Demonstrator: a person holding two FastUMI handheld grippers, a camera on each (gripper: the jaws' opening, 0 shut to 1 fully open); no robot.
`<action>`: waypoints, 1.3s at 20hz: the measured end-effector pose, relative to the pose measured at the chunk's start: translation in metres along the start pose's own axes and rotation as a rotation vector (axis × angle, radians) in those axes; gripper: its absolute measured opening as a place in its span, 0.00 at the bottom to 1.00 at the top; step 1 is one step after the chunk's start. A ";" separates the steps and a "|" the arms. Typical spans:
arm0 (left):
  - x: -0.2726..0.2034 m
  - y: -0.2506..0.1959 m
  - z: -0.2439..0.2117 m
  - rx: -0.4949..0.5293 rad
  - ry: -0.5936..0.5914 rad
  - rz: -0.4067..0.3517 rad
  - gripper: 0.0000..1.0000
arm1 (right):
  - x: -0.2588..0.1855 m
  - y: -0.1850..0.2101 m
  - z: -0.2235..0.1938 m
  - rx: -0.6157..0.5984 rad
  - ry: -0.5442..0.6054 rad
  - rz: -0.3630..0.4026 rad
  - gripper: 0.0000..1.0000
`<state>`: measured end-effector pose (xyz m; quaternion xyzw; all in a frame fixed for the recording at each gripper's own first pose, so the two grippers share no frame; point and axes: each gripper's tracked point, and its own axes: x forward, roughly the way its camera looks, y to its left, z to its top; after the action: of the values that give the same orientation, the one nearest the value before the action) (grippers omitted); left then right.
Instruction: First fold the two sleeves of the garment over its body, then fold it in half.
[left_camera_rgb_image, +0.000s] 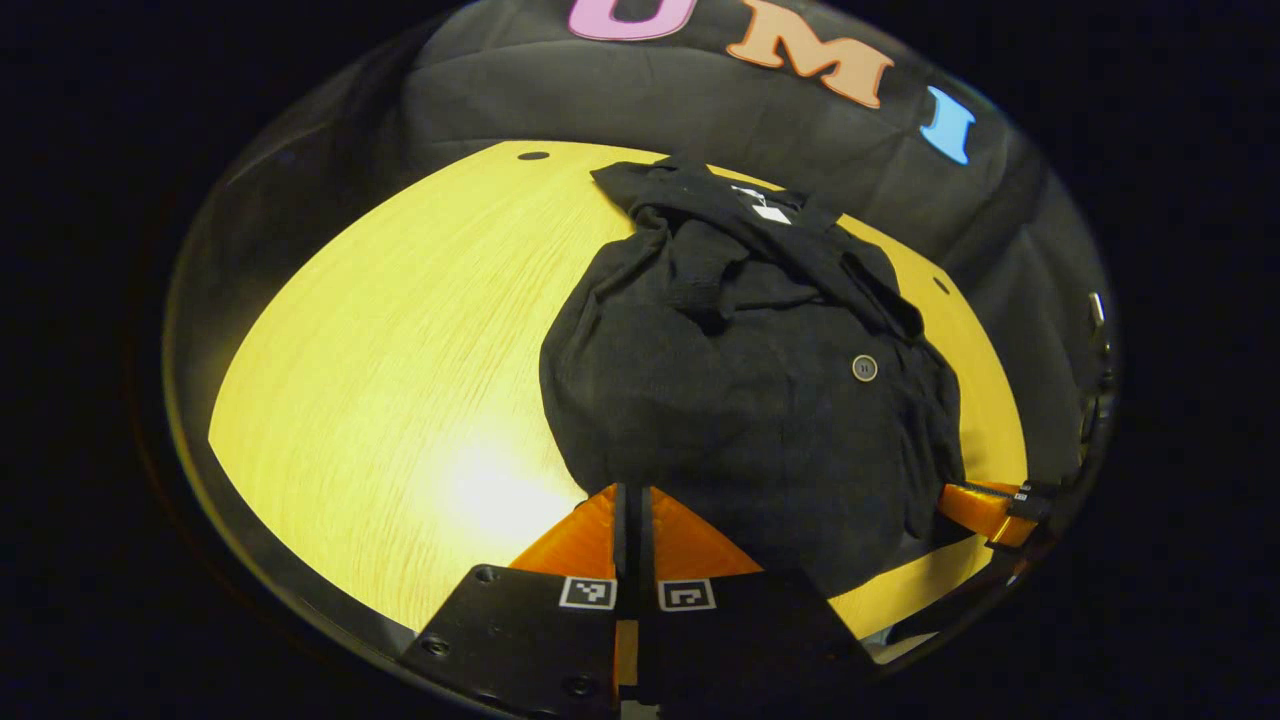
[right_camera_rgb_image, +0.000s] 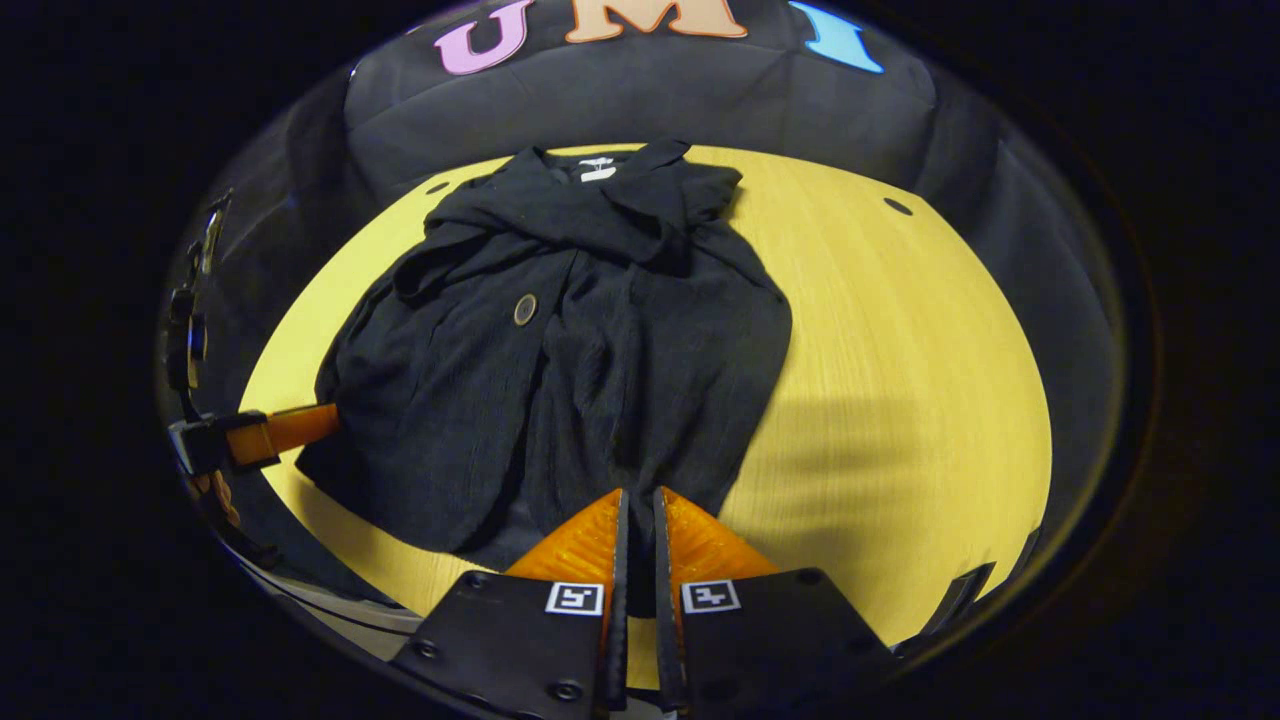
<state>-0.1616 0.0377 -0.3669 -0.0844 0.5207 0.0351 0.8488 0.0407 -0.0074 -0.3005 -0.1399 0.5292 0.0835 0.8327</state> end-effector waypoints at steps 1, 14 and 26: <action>-0.001 -0.001 0.001 -0.013 0.002 -0.008 0.01 | -0.002 0.001 0.005 0.001 -0.011 0.004 0.14; -0.014 -0.064 0.178 0.120 -0.265 -0.154 0.01 | -0.028 0.001 0.151 -0.133 -0.230 0.016 0.14; 0.068 -0.069 0.340 0.161 -0.360 -0.106 0.00 | 0.051 -0.018 0.321 -0.023 -0.225 0.064 0.10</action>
<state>0.1781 0.0291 -0.2692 -0.0360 0.3566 -0.0368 0.9328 0.3427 0.0783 -0.2156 -0.1223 0.4357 0.1316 0.8820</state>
